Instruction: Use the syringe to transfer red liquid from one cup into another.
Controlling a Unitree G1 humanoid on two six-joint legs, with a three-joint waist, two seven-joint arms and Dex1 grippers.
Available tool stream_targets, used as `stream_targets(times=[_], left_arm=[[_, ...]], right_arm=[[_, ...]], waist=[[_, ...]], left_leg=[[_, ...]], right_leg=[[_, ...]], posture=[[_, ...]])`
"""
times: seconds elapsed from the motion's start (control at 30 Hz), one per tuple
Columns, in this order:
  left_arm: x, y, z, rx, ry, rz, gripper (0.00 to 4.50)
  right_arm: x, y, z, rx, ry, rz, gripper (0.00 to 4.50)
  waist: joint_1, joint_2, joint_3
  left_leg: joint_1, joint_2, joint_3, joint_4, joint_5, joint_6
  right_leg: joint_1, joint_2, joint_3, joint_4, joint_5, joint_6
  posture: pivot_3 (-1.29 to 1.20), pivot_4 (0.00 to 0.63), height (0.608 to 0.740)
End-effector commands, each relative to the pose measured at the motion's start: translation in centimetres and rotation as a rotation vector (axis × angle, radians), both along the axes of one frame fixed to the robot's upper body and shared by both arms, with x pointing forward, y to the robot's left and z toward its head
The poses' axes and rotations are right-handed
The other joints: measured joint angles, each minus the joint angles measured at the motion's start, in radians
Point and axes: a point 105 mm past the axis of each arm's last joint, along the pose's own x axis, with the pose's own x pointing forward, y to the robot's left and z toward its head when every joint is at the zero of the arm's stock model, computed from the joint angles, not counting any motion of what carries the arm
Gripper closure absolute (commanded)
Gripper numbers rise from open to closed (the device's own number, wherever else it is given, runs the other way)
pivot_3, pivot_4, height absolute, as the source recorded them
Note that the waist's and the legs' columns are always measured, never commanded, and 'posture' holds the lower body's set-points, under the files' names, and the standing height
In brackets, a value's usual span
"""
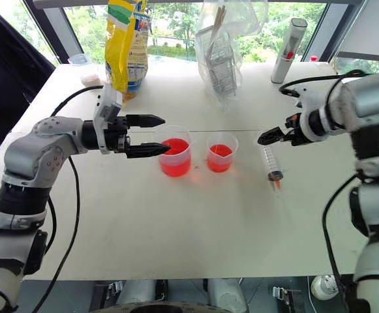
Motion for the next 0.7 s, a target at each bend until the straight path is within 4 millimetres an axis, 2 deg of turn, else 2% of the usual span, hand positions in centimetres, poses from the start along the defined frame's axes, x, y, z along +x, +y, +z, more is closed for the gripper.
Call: stream_targets(times=[0.03, 0.43, 0.53, 0.6, 0.63, 0.7], left_arm=[[-0.8, 0.3, 0.8, -0.014, -0.038, 0.012, 0.00], [-1.7, 1.3, 0.7, -0.014, -0.035, 0.086, 0.00], [-1.7, 1.4, 0.7, -0.012, -0.035, 0.089, 0.00], [-1.7, 1.5, 0.6, -0.009, -0.034, 0.089, 0.00], [-1.7, 1.6, 0.6, -0.007, -0.033, 0.089, 0.00], [-1.6, 1.6, 0.6, -0.005, -0.033, 0.086, 0.00]], right_arm=[[1.2, -0.9, -0.6, -0.079, 0.005, 0.000, 0.08], [3.0, 0.6, -5.5, -0.235, 0.073, 0.142, 0.08], [3.0, 0.7, -6.2, -0.266, 0.089, 0.170, 0.95], [2.9, 0.9, -6.6, -0.276, 0.103, 0.184, 1.83], [2.9, 1.1, -6.8, -0.274, 0.110, 0.189, 2.42], [2.8, 1.4, -7.0, -0.267, 0.121, 0.196, 3.10]], waist=[[0.000, 0.000, 0.000], [-0.006, -0.001, -0.001], [-0.006, -0.002, -0.001], [-0.008, -0.002, -0.002], [-0.008, -0.002, -0.002], [-0.009, -0.003, -0.002]], left_leg=[[0.000, 0.000, 0.000, 0.000, 0.000, 0.000], [0.002, 0.000, 0.000, 0.002, 0.000, 0.000], [0.004, 0.000, 0.000, 0.002, 0.000, 0.000], [0.006, 0.000, 0.000, 0.002, 0.000, 0.000], [0.007, 0.000, 0.000, 0.002, 0.000, 0.000], [0.009, 0.000, -0.001, 0.002, 0.000, 0.000]], right_leg=[[0.000, 0.000, 0.000, 0.000, 0.000, 0.000], [0.002, 0.001, -0.001, 0.003, 0.000, 0.000], [0.004, 0.000, -0.001, 0.003, 0.000, 0.000], [0.006, 0.000, -0.001, 0.003, 0.000, 0.000], [0.007, 0.000, -0.001, 0.003, 0.000, 0.000], [0.009, 0.000, -0.001, 0.003, 0.000, 0.000]], posture=[[0.00, 0.150, 0.739], [0.00, 0.150, 0.739], [0.00, 0.150, 0.739], [0.00, 0.150, 0.739], [0.00, 0.150, 0.739], [0.00, 0.150, 0.739]])
